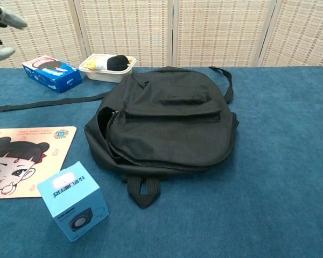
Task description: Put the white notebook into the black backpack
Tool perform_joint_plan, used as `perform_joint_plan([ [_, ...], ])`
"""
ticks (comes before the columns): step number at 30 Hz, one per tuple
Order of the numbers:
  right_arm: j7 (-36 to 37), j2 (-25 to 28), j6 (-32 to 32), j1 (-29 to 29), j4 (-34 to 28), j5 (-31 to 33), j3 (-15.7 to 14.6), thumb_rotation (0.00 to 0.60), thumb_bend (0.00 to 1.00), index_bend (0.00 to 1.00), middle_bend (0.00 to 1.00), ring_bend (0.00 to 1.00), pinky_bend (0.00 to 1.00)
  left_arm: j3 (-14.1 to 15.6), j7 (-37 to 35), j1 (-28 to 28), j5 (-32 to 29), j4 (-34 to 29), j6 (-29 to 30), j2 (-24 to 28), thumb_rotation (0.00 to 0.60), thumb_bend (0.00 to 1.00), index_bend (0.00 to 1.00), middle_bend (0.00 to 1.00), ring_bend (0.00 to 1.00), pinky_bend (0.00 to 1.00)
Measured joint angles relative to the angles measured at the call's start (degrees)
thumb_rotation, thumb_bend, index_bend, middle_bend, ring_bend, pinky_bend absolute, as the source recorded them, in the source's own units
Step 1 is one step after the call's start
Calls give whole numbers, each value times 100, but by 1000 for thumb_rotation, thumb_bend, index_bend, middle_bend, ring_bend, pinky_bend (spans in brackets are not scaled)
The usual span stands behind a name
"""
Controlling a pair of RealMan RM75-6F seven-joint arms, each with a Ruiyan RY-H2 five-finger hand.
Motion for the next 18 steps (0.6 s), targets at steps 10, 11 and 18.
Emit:
perform_joint_plan([
  [10,293,28,456,-570,288,12,-14,600,411,202,224,125,200,699,45,1045,1234,-180,1373,345,600,437,226,115,59,155],
  [11,271,18,492,-614,296,10,-12,600,413,202,224,125,200,761,110,1140,1281,-227,1479,389,600,437,226,115,59,155],
  [18,149,-58,601,-875,292,43,14,600,419,202,224,126,200,1109,465,1805,1477,-582,2145,614,600,436,226,116,59,153],
])
